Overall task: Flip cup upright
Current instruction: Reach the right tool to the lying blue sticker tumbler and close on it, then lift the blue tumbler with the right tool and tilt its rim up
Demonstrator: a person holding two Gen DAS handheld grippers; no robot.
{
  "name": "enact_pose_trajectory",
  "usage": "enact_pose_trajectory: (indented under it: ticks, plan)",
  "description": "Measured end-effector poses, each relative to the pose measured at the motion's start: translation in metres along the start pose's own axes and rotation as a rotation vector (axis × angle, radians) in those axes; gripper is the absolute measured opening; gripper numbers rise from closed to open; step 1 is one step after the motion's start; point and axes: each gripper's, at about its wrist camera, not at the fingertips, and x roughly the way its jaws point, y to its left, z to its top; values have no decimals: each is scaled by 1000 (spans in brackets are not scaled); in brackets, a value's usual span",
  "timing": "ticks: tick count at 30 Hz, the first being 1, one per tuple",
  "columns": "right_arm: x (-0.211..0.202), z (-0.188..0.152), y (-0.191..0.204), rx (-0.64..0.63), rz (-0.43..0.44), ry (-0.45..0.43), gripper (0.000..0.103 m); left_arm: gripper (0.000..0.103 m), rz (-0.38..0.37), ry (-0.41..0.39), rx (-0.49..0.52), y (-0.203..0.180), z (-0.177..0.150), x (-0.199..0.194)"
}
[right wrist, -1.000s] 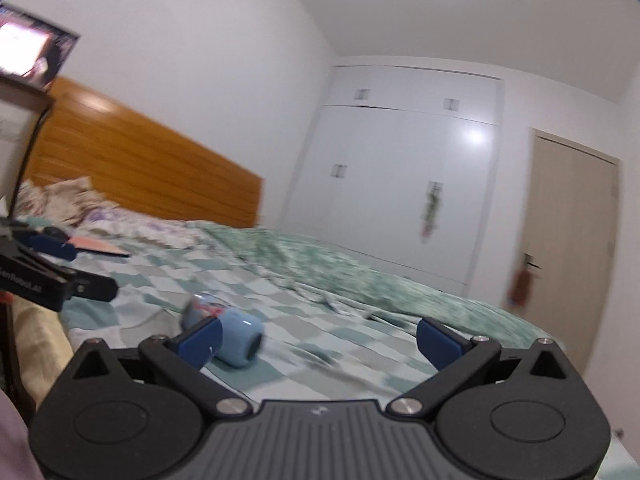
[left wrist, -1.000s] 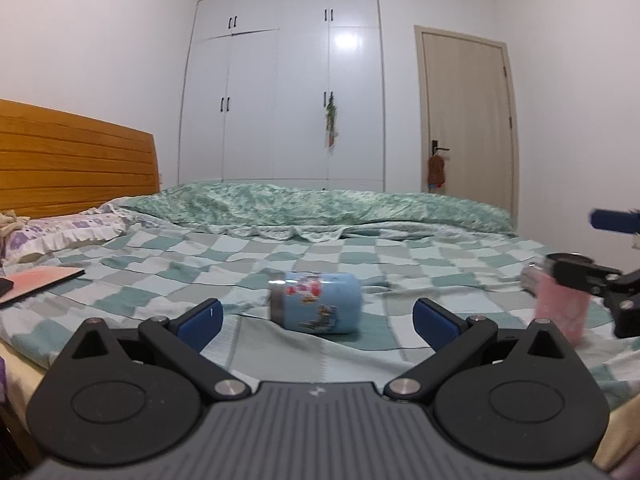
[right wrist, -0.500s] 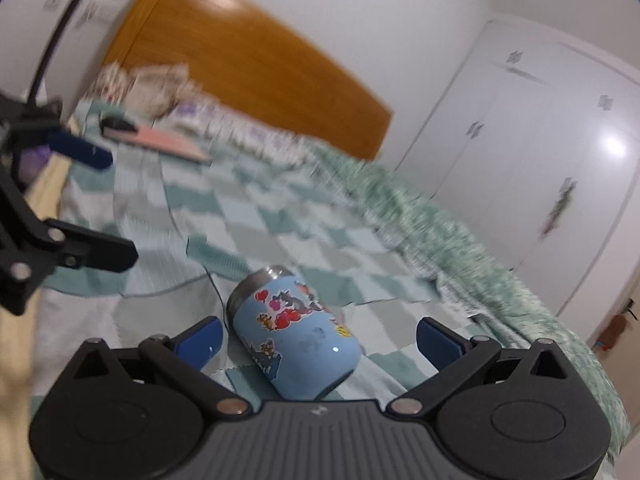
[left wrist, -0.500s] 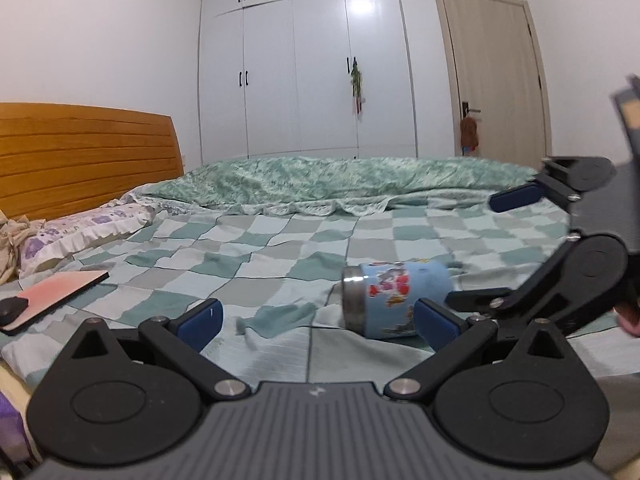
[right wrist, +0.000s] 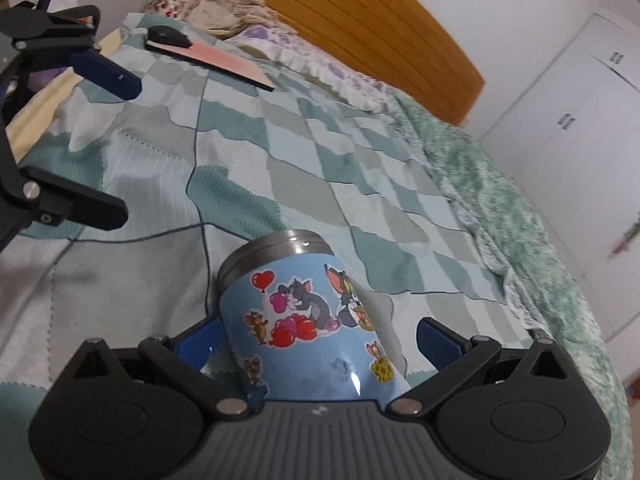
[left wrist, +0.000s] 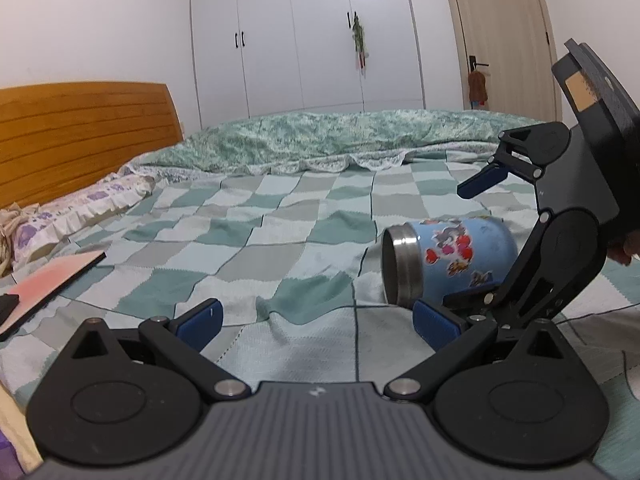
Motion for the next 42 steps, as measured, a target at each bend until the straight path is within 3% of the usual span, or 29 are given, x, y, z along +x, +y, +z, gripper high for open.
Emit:
enact_pose_trajectory:
  ticks: [8, 12, 15, 17, 18, 28, 35, 42]
  plan:
    - [18, -7, -18, -75, 162, -74, 103, 103, 11, 27, 7, -3, 3, 14]
    - [37, -5, -25, -121, 271, -27, 103, 103, 21, 48, 9, -8, 6, 21]
    - [46, -6, -28, -145, 311, 6, 99, 103, 17, 58, 19, -10, 10, 29]
    - [48, -8, -34, -102, 347, 22, 86, 103, 15, 62, 36, -14, 12, 35]
    - [48, -10, -37, -71, 374, 26, 85, 103, 14, 67, 43, -15, 12, 39]
    - [17, -13, -27, -21, 276, 16, 84, 103, -22, 69, 44, -17, 14, 21]
    - [-26, 1, -9, -40, 216, 35, 83, 103, -36, 37, 38, -11, 19, -26]
    - [-100, 16, 21, -55, 132, 52, 83, 103, -58, 0, 15, -7, 20, -87]
